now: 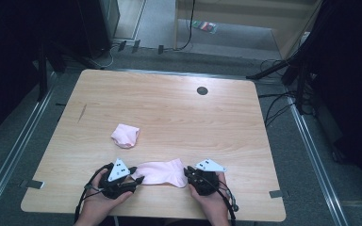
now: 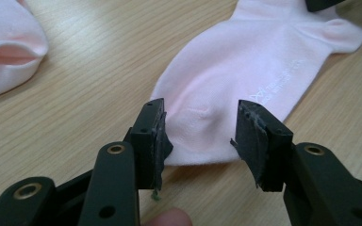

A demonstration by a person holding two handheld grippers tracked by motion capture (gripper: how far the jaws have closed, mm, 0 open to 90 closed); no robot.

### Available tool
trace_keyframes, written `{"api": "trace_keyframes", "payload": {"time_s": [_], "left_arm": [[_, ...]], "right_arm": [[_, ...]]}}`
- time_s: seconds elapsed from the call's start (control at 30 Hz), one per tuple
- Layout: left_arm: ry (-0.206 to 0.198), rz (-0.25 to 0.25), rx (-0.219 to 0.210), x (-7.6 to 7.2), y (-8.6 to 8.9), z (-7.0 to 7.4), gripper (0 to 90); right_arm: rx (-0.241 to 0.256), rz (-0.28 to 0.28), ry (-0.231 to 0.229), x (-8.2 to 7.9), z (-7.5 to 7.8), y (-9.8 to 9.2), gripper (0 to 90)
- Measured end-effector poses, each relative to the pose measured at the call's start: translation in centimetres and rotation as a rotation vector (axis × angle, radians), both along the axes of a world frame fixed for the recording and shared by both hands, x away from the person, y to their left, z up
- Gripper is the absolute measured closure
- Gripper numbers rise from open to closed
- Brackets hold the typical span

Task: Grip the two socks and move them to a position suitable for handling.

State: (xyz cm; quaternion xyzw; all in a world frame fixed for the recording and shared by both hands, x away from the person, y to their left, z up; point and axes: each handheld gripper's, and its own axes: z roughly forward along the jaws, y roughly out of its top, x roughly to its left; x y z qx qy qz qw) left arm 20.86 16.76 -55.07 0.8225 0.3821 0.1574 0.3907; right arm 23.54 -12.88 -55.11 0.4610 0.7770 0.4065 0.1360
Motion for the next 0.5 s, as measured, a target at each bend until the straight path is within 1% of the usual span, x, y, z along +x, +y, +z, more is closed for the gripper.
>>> {"api": "trace_keyframes", "payload": {"time_s": [0.03, 0.07, 0.1, 0.13, 0.17, 0.2, 0.23, 0.27, 0.3, 0.33, 0.37, 0.4, 0.47, 0.5], "left_arm": [[0.001, 0.003, 0.004, 0.0, -0.1, 0.0, 53.9], [-0.004, 0.005, 0.018, -0.1, -0.2, -0.1, 54.4], [-0.004, 0.005, 0.018, -0.1, -0.2, -0.1, 55.0], [-0.013, 0.012, 0.019, -0.1, -0.2, -0.2, 55.0], [-0.015, 0.019, 0.021, -0.1, -0.1, -0.2, 57.6], [-0.009, 0.022, 0.019, -0.1, 0.0, -0.2, 68.7], [-0.005, 0.022, 0.016, -0.1, 0.1, -0.1, 68.7], [-0.001, 0.013, 0.005, -0.1, 0.2, -0.2, 81.0], [-0.001, 0.013, 0.005, -0.1, 0.2, -0.2, 84.1], [0.006, 0.006, -0.005, 0.0, 0.2, -0.2, 84.1], [0.011, 0.003, -0.007, 0.0, 0.2, -0.2, 86.4], [0.040, -0.007, -0.019, 0.1, 0.4, 0.0, 87.7], [0.042, -0.005, -0.027, 0.1, 0.6, 0.2, 88.3], [0.034, 0.003, -0.035, 0.0, 0.8, 0.3, 88.7]], "right_arm": [[0.000, 0.000, 0.000, 0.0, 0.0, 0.0, 82.5], [0.011, 0.002, 0.016, 0.0, 0.0, 0.0, 84.1], [0.011, 0.002, 0.016, 0.0, 0.0, 0.0, 84.1], [0.012, 0.004, 0.019, 0.0, 0.1, -0.1, 84.5], [0.010, 0.010, 0.020, 0.0, 0.1, -0.1, 84.8], [0.013, 0.013, 0.018, 0.0, 0.1, -0.2, 85.0], [0.013, 0.013, 0.018, 0.0, 0.1, -0.2, 85.0], [0.037, 0.005, 0.030, 0.1, 0.2, -0.4, 85.0], [0.037, 0.005, 0.030, 0.1, 0.2, -0.4, 85.0], [0.046, 0.006, 0.030, 0.2, 0.2, -0.5, 85.0], [0.061, 0.003, 0.037, 0.3, 0.3, -0.7, 85.2], [0.078, 0.006, 0.048, 0.5, 0.4, -0.9, 85.4], [0.085, 0.008, 0.050, 0.6, 0.4, -1.0, 85.6], [0.087, 0.012, 0.051, 0.7, 0.5, -1.2, 85.7]]}}
